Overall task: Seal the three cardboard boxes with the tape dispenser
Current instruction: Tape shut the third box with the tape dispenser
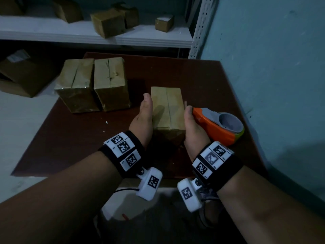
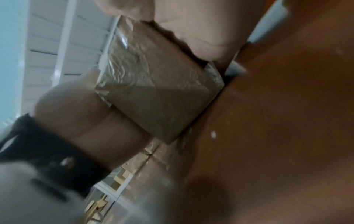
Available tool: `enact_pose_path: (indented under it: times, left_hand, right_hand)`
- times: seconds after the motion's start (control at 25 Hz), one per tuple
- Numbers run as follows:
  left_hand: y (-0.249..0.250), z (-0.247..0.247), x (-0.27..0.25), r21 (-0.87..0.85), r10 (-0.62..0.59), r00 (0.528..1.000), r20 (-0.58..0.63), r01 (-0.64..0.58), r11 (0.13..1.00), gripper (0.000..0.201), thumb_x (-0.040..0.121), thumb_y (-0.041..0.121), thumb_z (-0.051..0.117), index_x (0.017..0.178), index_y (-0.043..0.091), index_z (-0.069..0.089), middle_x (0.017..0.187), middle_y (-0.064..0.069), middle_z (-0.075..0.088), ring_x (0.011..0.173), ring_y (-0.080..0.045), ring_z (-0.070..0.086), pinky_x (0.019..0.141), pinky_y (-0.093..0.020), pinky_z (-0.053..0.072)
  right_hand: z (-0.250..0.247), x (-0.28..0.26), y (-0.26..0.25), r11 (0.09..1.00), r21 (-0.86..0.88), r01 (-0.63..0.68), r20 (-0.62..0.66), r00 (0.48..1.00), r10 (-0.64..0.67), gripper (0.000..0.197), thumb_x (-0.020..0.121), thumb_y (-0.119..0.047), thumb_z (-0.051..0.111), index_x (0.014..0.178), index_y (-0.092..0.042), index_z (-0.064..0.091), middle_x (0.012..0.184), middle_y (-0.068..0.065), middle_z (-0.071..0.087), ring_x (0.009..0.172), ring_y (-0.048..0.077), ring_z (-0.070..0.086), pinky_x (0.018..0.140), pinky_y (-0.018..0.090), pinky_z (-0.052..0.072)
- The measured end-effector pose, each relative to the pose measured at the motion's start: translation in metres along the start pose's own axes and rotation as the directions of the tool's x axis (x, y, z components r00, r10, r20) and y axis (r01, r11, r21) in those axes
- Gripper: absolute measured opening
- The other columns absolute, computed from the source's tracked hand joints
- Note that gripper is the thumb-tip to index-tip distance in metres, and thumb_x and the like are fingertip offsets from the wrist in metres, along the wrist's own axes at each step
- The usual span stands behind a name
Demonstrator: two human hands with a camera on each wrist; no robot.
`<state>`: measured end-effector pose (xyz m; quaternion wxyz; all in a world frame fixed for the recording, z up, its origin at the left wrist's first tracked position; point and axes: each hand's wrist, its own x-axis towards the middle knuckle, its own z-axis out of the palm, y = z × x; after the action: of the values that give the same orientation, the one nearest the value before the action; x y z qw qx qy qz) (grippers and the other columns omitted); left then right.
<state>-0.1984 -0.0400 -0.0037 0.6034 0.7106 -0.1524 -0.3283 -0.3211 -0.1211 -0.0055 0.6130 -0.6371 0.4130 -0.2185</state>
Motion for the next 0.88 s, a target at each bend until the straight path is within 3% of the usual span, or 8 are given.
enact_pose_path:
  times: [0.08, 0.16, 0.24, 0.36, 0.48, 0.6, 0.76, 0.88]
  left_hand:
    - [-0.001, -0.006, 0.004, -0.046, -0.030, 0.999, 0.018, 0.031, 0.998, 0.110, 0.053, 0.112, 0.037, 0.145, 0.053, 0.049, 0.153, 0.004, 0.055, 0.137, -0.027, 0.054, 0.116, -0.057, 0.040]
    - [0.006, -0.015, -0.001, -0.075, -0.043, 0.999, 0.011, 0.044, 0.996, 0.101, 0.062, 0.103, 0.054, 0.146, 0.048, 0.052, 0.148, 0.006, 0.058, 0.133, -0.024, 0.057, 0.113, -0.055, 0.043]
    - [0.012, -0.024, -0.008, -0.100, -0.006, 1.000, 0.011, 0.007, 0.995, 0.071, 0.082, 0.070, 0.073, 0.144, 0.040, 0.056, 0.138, 0.007, 0.062, 0.122, -0.019, 0.064, 0.102, -0.047, 0.054]
    - [0.005, -0.033, -0.013, -0.149, -0.007, 0.995, 0.103, 0.023, 0.989, 0.069, 0.068, 0.039, 0.085, 0.133, 0.039, 0.064, 0.135, 0.004, 0.065, 0.119, -0.025, 0.067, 0.094, -0.050, 0.060]
    - [-0.003, -0.032, -0.015, -0.104, 0.052, 0.985, 0.163, -0.036, 0.994, 0.091, 0.052, 0.030, 0.089, 0.137, 0.036, 0.058, 0.134, 0.004, 0.066, 0.124, -0.022, 0.065, 0.102, -0.053, 0.056]
    - [-0.008, -0.032, -0.015, 0.017, 0.137, 0.974, 0.178, -0.143, 0.990, 0.103, 0.054, 0.023, 0.091, 0.146, 0.036, 0.047, 0.136, 0.012, 0.059, 0.128, -0.012, 0.059, 0.106, -0.046, 0.054]
    - [-0.010, -0.036, -0.009, 0.080, 0.171, 0.976, 0.132, -0.183, 0.980, 0.084, 0.076, 0.012, 0.090, 0.147, 0.030, 0.048, 0.133, 0.018, 0.059, 0.124, -0.004, 0.060, 0.101, -0.037, 0.057]
    - [-0.010, -0.035, -0.004, 0.161, 0.213, 0.975, 0.061, -0.220, 0.962, 0.065, 0.086, 0.023, 0.085, 0.142, 0.030, 0.054, 0.133, 0.012, 0.064, 0.120, -0.009, 0.064, 0.095, -0.036, 0.060]
  right_hand:
    - [-0.004, 0.000, -0.002, 1.000, -0.006, 0.024, 0.018, 1.000, -0.024, 0.101, 0.084, -0.089, 0.039, 0.163, -0.027, 0.033, 0.167, -0.003, 0.037, 0.154, 0.016, 0.035, 0.126, 0.036, 0.027]
    - [-0.011, 0.000, -0.006, 1.000, -0.014, -0.010, 0.049, 0.999, 0.010, 0.088, 0.091, -0.082, 0.043, 0.165, -0.039, 0.020, 0.169, -0.007, 0.033, 0.153, 0.017, 0.035, 0.120, 0.033, 0.028]
    - [-0.019, 0.000, -0.005, 0.999, 0.021, -0.042, 0.085, 0.996, 0.040, 0.084, 0.088, -0.072, 0.060, 0.161, -0.052, 0.022, 0.164, -0.010, 0.040, 0.142, 0.018, 0.048, 0.117, 0.041, 0.037]
    - [-0.020, -0.003, -0.001, 1.000, 0.001, -0.019, 0.085, 0.996, 0.019, 0.078, 0.092, -0.044, 0.071, 0.159, -0.043, 0.031, 0.140, -0.014, 0.053, 0.120, 0.013, 0.060, 0.102, 0.042, 0.054]
    - [-0.016, -0.004, 0.004, 0.994, -0.098, 0.053, -0.007, 0.999, -0.054, 0.067, 0.091, -0.039, 0.075, 0.148, -0.039, 0.040, 0.122, -0.022, 0.051, 0.112, 0.006, 0.059, 0.087, 0.032, 0.054]
    - [-0.015, -0.002, 0.005, 0.979, -0.160, 0.127, -0.105, 0.984, -0.144, 0.054, 0.084, -0.049, 0.080, 0.129, -0.037, 0.053, 0.123, -0.014, 0.061, 0.112, 0.006, 0.062, 0.088, 0.031, 0.055]
    - [-0.016, 0.003, 0.004, 0.981, -0.156, 0.115, -0.128, 0.982, -0.136, 0.041, 0.085, -0.061, 0.072, 0.118, -0.038, 0.064, 0.118, -0.012, 0.069, 0.109, 0.006, 0.067, 0.098, 0.041, 0.057]
    - [-0.015, 0.003, 0.000, 0.989, -0.102, 0.107, -0.062, 0.992, -0.113, 0.051, 0.089, -0.055, 0.069, 0.135, -0.035, 0.062, 0.133, -0.010, 0.068, 0.122, 0.007, 0.064, 0.105, 0.044, 0.055]
